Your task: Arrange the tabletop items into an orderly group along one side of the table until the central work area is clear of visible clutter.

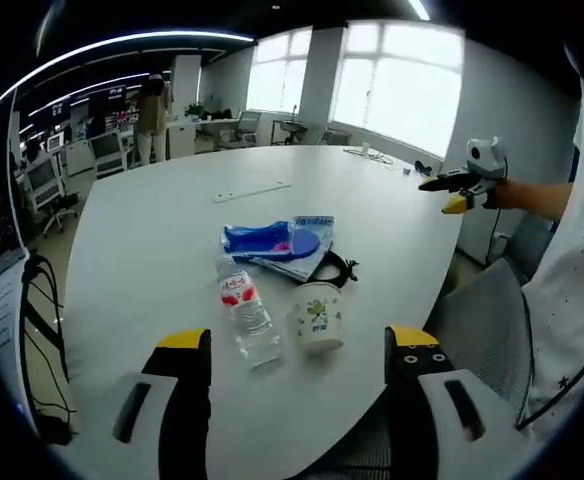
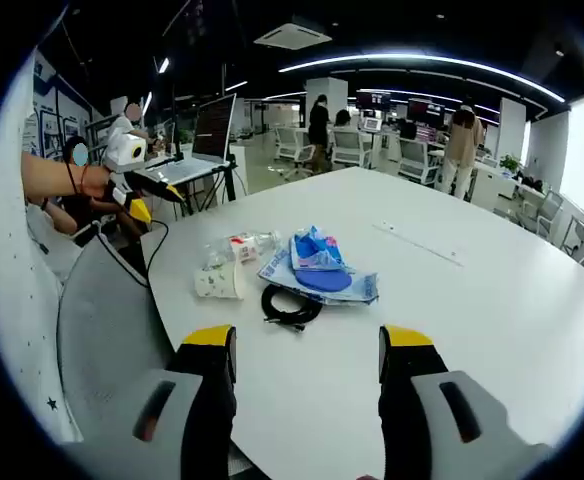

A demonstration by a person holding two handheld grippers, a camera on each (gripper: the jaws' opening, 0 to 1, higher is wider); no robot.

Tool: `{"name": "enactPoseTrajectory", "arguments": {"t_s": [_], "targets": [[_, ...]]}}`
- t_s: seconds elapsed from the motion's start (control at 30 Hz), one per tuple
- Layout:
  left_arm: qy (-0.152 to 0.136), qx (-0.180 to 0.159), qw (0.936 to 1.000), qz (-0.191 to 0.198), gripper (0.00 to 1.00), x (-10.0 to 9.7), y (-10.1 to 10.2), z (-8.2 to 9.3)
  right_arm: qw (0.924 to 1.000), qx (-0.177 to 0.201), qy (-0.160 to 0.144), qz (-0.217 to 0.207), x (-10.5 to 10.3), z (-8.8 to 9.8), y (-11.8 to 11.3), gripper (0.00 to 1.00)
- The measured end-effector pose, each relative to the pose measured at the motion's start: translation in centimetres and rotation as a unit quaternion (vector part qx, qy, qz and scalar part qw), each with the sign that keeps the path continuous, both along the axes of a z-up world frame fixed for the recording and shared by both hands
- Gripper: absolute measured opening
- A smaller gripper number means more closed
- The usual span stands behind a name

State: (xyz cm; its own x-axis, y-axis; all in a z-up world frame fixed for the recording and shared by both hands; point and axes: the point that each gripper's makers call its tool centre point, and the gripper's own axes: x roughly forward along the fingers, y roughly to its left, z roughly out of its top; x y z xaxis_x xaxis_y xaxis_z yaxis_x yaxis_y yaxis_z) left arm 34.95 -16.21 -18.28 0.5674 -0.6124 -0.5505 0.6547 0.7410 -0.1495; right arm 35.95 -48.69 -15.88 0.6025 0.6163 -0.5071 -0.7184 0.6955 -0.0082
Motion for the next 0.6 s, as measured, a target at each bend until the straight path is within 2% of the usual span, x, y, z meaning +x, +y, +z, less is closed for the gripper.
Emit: {"name": "enactPoseTrajectory", "arguments": {"t_s": [0.6], "targets": [[0.0, 0.001, 1.0, -0.002, 0.71, -0.37, 0.07, 0.0, 1.0, -0.001, 0.0, -0.002, -0.36, -0.04, 0.0, 0.56]]}}
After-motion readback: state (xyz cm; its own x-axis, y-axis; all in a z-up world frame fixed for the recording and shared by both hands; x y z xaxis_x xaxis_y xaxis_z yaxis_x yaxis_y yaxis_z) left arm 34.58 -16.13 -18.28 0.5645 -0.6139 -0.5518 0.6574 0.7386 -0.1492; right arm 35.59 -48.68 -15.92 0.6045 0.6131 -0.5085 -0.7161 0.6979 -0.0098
